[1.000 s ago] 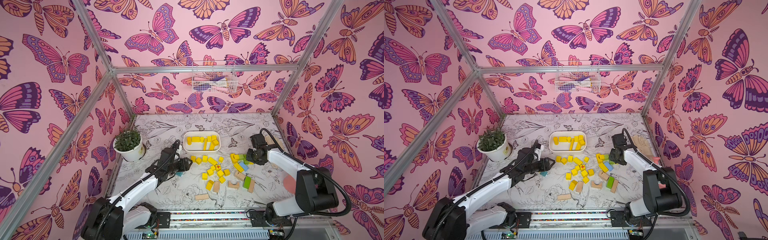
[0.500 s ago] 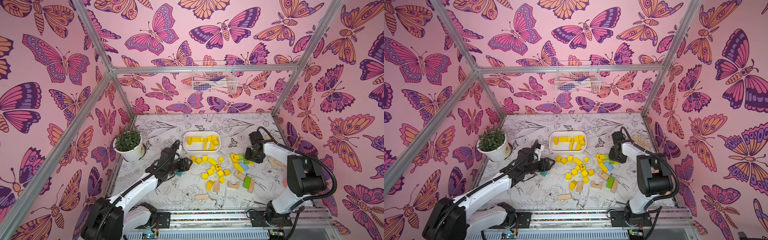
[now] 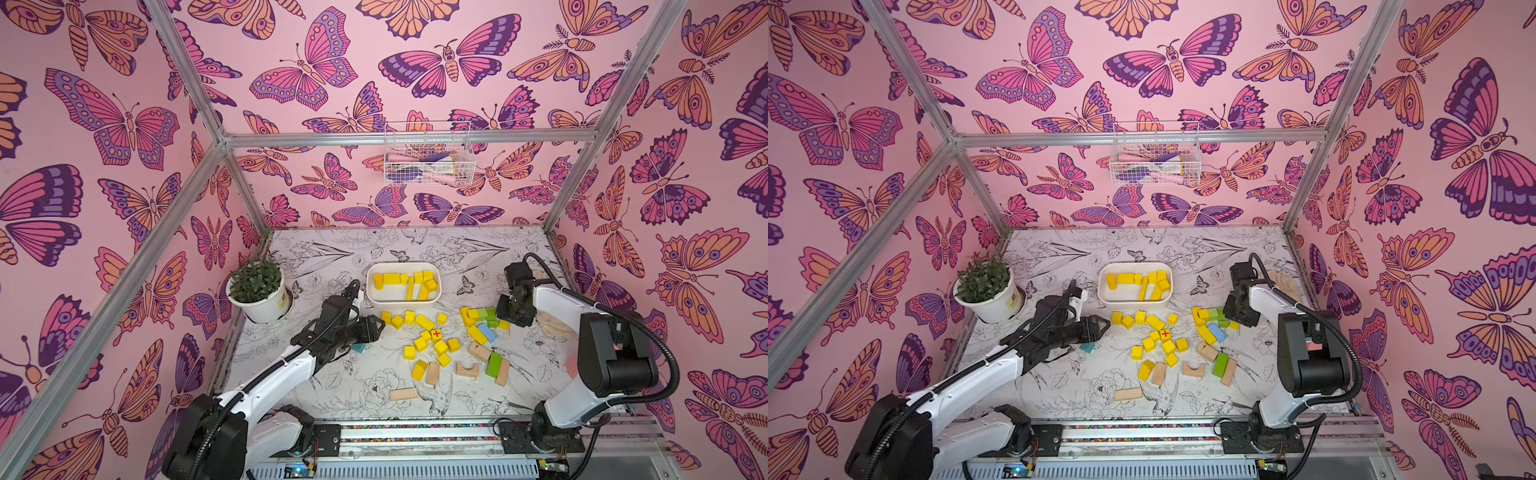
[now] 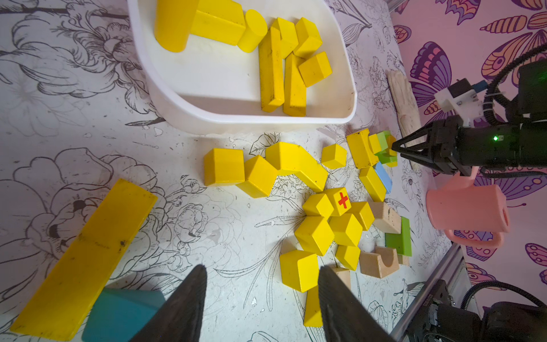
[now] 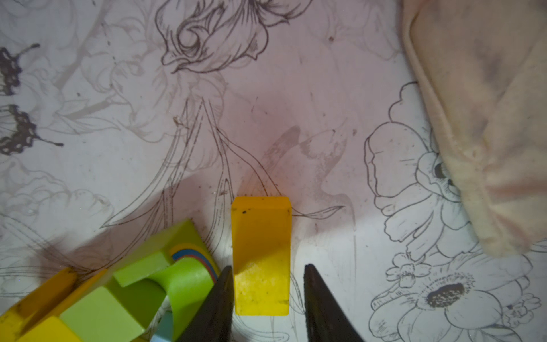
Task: Pick out the yellow building blocks
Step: Pick up the building block from the center of the board.
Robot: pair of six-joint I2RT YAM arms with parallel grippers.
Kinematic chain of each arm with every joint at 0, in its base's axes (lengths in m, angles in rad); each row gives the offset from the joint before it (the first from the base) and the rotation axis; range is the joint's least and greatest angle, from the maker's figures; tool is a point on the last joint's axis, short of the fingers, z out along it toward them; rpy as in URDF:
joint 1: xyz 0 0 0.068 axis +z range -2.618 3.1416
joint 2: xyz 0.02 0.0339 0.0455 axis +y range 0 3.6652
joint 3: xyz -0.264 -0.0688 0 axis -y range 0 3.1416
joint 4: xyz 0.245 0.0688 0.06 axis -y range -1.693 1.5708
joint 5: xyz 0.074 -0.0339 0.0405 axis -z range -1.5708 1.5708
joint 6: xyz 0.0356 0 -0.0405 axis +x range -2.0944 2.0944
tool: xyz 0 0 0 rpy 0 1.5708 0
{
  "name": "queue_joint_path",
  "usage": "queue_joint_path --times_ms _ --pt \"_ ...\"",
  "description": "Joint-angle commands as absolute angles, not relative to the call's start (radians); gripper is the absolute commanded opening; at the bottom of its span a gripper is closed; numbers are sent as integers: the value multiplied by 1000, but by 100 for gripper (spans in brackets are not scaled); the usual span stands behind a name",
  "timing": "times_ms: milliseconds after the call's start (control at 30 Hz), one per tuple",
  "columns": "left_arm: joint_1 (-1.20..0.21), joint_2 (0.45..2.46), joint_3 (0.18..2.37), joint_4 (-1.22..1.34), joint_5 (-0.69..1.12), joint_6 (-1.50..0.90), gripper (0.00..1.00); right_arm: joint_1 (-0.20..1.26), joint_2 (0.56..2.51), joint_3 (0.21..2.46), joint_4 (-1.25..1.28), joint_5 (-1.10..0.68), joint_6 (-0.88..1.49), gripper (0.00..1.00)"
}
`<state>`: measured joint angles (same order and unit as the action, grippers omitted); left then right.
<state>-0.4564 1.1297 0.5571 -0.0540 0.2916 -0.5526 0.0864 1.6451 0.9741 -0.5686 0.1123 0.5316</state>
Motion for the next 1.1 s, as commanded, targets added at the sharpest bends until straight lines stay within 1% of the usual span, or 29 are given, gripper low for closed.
queue_joint_path --times_ms 0,533,767,1067 --pt "-449 1138 554 -67 290 -556 61 82 1639 977 -604 120 545 40" --pt "-449 1132 551 -68 288 -555 61 81 1690 983 -608 106 547 40" --pt "-448 1128 548 -68 288 -555 61 81 1664 976 -609 112 546 32" --pt "-448 1122 545 -68 287 -556 61 81 1579 981 -641 112 540 29"
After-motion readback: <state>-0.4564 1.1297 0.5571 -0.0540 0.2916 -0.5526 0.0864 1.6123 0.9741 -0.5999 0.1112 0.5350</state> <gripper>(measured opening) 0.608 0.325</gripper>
